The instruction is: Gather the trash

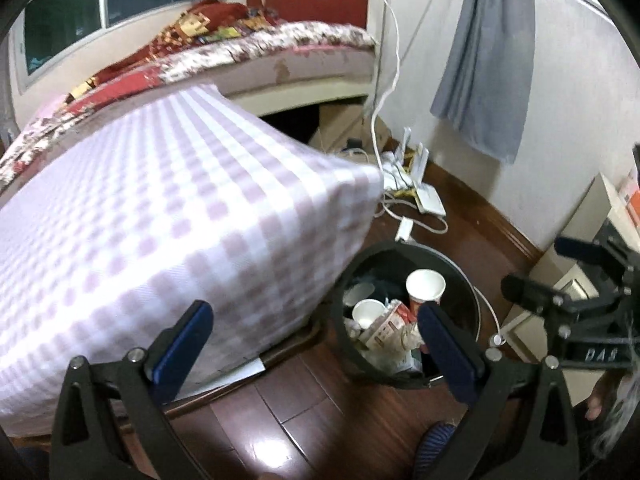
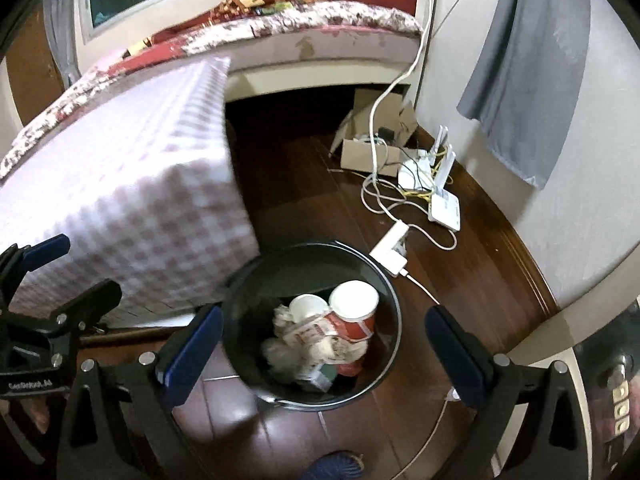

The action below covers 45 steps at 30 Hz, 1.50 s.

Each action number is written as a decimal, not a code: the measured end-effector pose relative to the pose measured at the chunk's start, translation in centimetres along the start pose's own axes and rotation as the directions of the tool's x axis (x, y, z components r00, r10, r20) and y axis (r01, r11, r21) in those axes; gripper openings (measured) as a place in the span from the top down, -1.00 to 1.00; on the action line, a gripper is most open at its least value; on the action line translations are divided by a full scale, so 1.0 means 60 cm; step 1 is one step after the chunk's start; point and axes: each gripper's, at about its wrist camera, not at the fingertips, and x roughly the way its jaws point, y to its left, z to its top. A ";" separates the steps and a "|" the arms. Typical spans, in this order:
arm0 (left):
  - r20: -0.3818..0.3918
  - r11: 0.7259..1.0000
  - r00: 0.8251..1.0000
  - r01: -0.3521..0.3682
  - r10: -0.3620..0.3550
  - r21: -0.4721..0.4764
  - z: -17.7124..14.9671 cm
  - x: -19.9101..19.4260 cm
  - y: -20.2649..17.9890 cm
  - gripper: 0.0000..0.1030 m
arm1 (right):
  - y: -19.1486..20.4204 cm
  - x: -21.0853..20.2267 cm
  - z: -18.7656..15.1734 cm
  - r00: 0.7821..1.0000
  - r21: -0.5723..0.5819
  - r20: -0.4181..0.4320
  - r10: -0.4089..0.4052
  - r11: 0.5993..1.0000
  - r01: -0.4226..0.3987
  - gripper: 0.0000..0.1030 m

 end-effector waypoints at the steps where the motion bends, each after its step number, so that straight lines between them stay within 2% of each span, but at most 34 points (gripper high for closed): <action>1: 0.005 1.000 1.000 -0.003 0.003 0.000 0.001 -0.009 0.002 -0.98 | 0.007 -0.013 -0.003 1.000 0.004 0.007 0.004 1.000 -0.004 -0.98; 8: 0.032 0.999 0.999 -0.042 0.043 -0.003 -0.010 -0.070 0.017 -0.98 | 0.045 -0.094 -0.008 0.998 0.002 0.058 0.014 1.000 -0.015 -0.98; 13: 0.094 0.999 0.995 -0.036 0.038 -0.020 -0.017 -0.137 0.019 -0.98 | 0.074 -0.162 -0.010 0.994 -0.005 0.111 0.013 1.000 -0.013 -0.98; 17: 0.158 0.999 0.987 -0.035 0.039 -0.031 -0.023 -0.200 0.026 -0.98 | 0.092 -0.216 -0.017 0.986 0.002 0.166 -0.002 1.000 0.001 -0.98; 25: 0.256 0.992 0.961 -0.079 0.102 -0.098 -0.037 -0.281 0.055 -0.98 | 0.122 -0.301 -0.030 0.967 -0.033 0.249 -0.051 0.998 0.061 -0.98; 31: 0.275 0.991 0.957 -0.061 0.092 -0.119 -0.037 -0.289 0.065 -0.98 | 0.126 -0.327 -0.029 0.960 -0.044 0.274 -0.059 0.996 0.073 -0.98; 45: 0.285 0.993 0.956 -0.040 0.069 -0.108 -0.041 -0.288 0.059 -0.98 | 0.121 -0.327 -0.030 0.960 -0.026 0.273 -0.061 0.997 0.071 -0.98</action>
